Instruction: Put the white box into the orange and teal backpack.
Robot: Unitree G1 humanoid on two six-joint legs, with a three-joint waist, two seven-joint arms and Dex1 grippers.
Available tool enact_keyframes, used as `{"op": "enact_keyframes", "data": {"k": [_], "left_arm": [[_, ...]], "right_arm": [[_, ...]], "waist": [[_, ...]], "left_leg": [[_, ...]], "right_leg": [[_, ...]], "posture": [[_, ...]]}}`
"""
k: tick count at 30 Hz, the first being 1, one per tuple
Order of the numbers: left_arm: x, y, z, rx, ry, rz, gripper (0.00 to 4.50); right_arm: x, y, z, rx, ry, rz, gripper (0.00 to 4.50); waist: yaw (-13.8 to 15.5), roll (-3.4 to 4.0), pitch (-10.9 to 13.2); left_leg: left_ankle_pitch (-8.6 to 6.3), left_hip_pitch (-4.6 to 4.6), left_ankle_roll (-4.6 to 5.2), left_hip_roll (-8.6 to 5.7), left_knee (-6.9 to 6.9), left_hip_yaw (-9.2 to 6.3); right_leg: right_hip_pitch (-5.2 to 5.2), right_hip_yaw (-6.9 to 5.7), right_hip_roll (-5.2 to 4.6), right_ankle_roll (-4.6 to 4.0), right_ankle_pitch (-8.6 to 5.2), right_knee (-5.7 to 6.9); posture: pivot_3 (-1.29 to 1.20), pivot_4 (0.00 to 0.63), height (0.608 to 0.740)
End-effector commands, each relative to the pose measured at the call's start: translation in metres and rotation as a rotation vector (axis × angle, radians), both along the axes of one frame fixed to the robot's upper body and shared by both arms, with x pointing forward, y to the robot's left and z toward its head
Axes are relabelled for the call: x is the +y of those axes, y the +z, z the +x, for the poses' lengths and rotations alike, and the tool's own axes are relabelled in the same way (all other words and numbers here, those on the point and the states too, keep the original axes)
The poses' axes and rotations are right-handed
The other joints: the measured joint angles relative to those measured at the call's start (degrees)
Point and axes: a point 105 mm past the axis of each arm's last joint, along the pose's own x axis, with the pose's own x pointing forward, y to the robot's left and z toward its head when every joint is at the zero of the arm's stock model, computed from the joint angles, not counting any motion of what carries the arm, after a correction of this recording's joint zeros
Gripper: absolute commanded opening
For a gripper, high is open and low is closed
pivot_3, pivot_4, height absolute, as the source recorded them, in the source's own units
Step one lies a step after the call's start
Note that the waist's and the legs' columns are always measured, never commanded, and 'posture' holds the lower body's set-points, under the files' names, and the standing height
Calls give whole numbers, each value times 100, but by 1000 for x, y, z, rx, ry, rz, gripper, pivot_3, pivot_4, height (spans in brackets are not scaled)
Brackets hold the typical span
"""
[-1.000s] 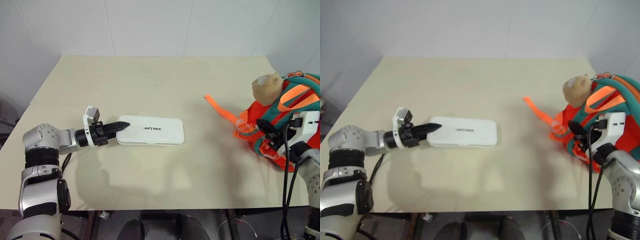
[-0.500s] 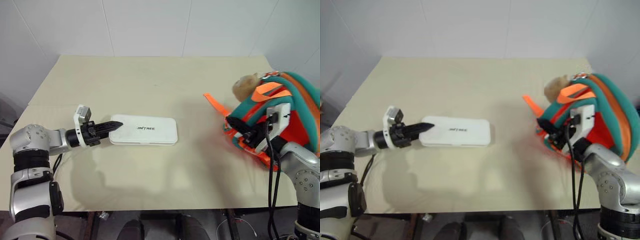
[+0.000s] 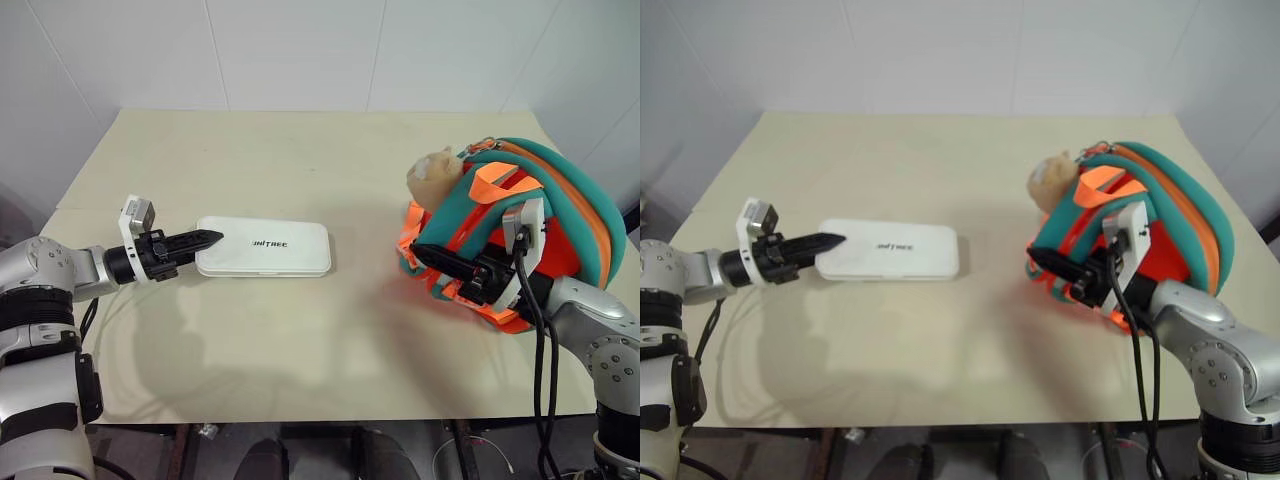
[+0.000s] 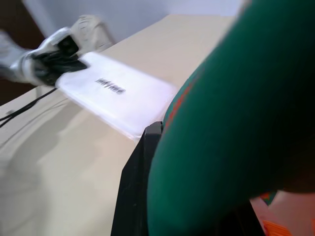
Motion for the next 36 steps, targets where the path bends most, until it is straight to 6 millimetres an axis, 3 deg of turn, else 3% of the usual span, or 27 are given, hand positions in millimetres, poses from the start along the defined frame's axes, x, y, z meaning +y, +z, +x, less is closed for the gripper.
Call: {"op": "enact_keyframes", "data": {"k": [1,13,26,30,36], "left_arm": [[7,22,1,-79,5,-3,1327],[23,39,4,-135,45,26,1327],[30,51,-3,-161,45,20,1327],[29,60,-8,-191,27,32,1327],[25,82,-21,-344,-18,108,1327]], "right_arm": [[22,13,-27,-55,170,-22,592],[50,18,-72,-94,468,-145,592],[45,-3,-111,-92,781,-377,592],[37,-6,-112,-73,826,-392,592],[28,-9,-98,-56,805,-405,592]], "waist": [[-4,0,0],[3,-3,2],[9,-11,6],[12,-16,9],[0,-19,10]], "left_leg": [[0,-1,0,0,1,7],[-2,-3,4,4,3,28],[-6,-8,10,5,8,30],[-6,-8,10,5,9,30],[-7,-7,7,9,11,30]], "right_leg": [[-1,-1,1,0,0,0],[-1,-2,4,0,0,-4],[-2,-3,7,2,-2,-9],[-1,-3,7,2,-2,-8],[-1,0,6,2,-2,-6]], "posture": [[0,150,740],[0,150,740],[0,150,740],[0,150,740],[0,150,740]]}}
